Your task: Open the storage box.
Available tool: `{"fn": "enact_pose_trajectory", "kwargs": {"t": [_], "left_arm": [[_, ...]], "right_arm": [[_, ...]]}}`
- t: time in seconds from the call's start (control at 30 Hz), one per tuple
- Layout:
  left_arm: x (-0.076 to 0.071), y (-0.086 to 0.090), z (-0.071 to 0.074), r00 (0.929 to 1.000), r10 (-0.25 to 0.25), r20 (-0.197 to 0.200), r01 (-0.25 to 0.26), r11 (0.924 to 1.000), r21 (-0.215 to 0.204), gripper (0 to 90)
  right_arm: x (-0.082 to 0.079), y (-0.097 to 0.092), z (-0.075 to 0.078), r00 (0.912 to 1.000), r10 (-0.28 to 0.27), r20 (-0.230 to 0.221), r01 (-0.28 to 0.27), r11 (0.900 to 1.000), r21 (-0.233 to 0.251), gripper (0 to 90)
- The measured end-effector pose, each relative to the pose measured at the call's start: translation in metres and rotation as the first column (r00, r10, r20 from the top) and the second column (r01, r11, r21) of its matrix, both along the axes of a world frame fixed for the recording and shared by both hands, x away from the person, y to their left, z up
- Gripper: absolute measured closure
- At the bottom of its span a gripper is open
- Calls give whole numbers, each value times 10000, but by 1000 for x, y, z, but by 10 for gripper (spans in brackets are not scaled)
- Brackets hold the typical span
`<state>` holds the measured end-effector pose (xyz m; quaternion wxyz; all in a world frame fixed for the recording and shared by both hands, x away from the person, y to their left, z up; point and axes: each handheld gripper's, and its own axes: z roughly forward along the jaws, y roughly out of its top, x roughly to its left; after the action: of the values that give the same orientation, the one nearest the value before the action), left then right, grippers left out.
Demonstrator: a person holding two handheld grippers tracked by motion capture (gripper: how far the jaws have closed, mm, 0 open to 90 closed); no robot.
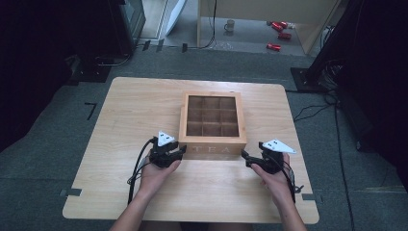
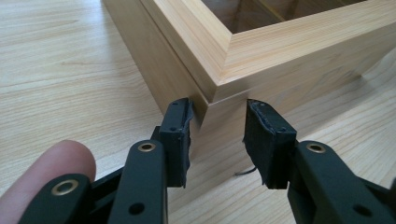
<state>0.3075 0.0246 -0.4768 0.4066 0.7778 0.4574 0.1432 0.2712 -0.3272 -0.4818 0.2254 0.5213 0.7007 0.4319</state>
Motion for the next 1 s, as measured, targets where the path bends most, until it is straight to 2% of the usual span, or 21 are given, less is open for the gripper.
{"fn": "enact_pose_trajectory", "kwargs": {"t": [0.2,0.43,0.53,0.63,0.83,0.87,0.9,0.93,1.0], "left_arm": [[1,4,6,9998,-190,90,192,9996,-224,630],[3,6,10,9998,-133,120,135,9998,-156,656],[3,7,12,9997,-37,228,47,9990,-441,663],[4,7,15,9994,-17,344,31,9992,-393,663],[4,8,15,9995,-81,315,94,9991,-411,649],[4,11,18,9987,0,510,41,9967,-805,636],[4,11,18,9987,0,510,41,9967,-805,649],[3,13,21,9980,109,622,-51,9956,-935,650],[2,15,25,9970,170,753,-101,9958,-910,647]], "right_arm": [[7,8,-3,9997,260,-24,-260,9996,77,198],[11,16,-8,9988,490,-62,-490,9988,-44,199],[13,19,-9,9986,518,-46,-518,9986,-63,203],[16,20,-7,9988,482,61,-482,9988,1,218],[21,22,-1,9990,352,269,-353,9994,41,264],[22,24,1,9988,406,282,-403,9991,-123,270],[22,24,1,9988,406,282,-403,9991,-123,270],[23,27,-1,9973,649,329,-631,9966,-532,273],[22,29,-2,9968,720,355,-700,9961,-541,279]]}}
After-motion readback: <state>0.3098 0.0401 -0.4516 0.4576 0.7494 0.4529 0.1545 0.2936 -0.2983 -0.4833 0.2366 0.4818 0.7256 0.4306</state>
